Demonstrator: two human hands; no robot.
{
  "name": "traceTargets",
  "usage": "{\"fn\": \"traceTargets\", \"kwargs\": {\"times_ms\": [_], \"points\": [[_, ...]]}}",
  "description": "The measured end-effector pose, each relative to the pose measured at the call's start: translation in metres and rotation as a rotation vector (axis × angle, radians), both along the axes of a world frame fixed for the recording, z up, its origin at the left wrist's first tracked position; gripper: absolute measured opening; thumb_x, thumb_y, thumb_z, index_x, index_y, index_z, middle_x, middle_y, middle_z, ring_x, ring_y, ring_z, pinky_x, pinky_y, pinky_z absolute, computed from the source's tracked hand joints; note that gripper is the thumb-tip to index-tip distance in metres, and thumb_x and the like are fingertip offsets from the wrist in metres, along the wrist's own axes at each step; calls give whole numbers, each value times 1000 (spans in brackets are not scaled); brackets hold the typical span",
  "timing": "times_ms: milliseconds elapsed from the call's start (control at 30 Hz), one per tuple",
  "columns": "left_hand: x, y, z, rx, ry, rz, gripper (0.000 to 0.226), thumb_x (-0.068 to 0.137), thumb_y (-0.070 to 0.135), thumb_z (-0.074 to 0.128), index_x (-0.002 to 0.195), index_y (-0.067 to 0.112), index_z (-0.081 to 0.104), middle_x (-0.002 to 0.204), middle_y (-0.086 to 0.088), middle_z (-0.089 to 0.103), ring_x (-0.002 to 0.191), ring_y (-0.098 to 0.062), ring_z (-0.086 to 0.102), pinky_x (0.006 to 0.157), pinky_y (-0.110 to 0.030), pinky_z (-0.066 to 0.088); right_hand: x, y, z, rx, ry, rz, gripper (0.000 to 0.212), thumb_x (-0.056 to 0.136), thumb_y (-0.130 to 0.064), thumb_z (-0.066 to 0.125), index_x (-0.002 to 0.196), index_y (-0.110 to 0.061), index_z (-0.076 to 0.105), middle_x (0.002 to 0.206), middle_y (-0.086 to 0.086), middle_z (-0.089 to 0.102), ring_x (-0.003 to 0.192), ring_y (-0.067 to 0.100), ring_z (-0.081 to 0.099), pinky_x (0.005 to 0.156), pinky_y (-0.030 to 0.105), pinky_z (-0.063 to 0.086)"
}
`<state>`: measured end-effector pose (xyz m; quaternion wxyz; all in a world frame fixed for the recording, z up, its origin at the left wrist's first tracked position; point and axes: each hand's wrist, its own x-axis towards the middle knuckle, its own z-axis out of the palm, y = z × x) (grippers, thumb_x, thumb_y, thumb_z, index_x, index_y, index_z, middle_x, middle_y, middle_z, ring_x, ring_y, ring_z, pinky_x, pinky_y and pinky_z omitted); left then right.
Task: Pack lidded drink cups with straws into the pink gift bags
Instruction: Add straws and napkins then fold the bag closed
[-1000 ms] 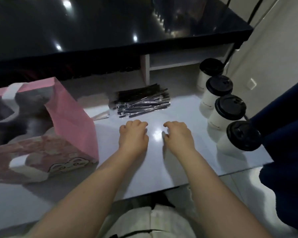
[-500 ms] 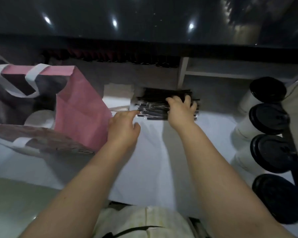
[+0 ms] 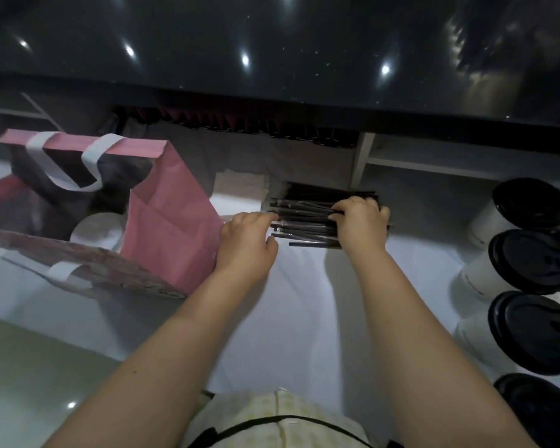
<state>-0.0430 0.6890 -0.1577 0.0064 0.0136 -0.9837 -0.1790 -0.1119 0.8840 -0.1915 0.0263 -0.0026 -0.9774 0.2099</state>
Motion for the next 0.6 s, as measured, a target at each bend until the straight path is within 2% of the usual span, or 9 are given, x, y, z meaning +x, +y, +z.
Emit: {"fn": "traceTargets", "kwargs": {"times_ms": [67,133,200,267,333,467,600], "points": [[-1,3,4,-14,12,-7,45,88,19,56,133,24,56,128,2,60,122,-24,46,101,-38,33,1,5,7,-22,-10,-11,22,97,-20,56,115,-20,69,114,5,67,109,29,51,85,36,26],[0,6,8,-18,26,-20,44,87,18,56,131,24,57,126,2,61,121,-25,47,100,-38,34,4,8,14,-65,17,-28,22,98,-17,53,116,-18,67,112,7,68,100,29,54,84,35,28],[2,8,13,-11,41,-31,42,87,17,57,129,23,58,126,2,61,120,-25,47,99,-39,35,9,11,22,-117,36,-38,21,99,-13,50,114,-17,64,107,6,67,82,24,47,77,33,30],[4,10,19,-20,59,-45,43,87,17,56,130,22,57,128,2,60,122,-25,46,100,-40,34,14,14,29,-140,-16,-20,17,99,-12,46,108,-19,59,98,5,63,75,22,43,68,32,32],[0,12,25,-47,81,-63,45,87,17,56,132,22,56,130,2,59,123,-25,45,100,-40,32,17,15,36,-122,-84,22,14,100,-12,43,103,-21,54,92,2,57,75,24,48,61,32,33],[-12,15,36,-122,54,-63,49,88,19,52,137,24,49,135,1,54,125,-25,39,101,-39,26,16,10,48,-96,-40,67,27,93,4,39,105,-16,53,95,-3,49,87,24,50,72,36,41],[-10,11,34,-127,-1,-50,51,89,20,51,139,25,46,135,0,53,127,-25,37,102,-40,26,16,9,46,-182,-29,43,22,96,0,37,98,-19,50,95,-2,51,85,24,51,69,34,41]]}}
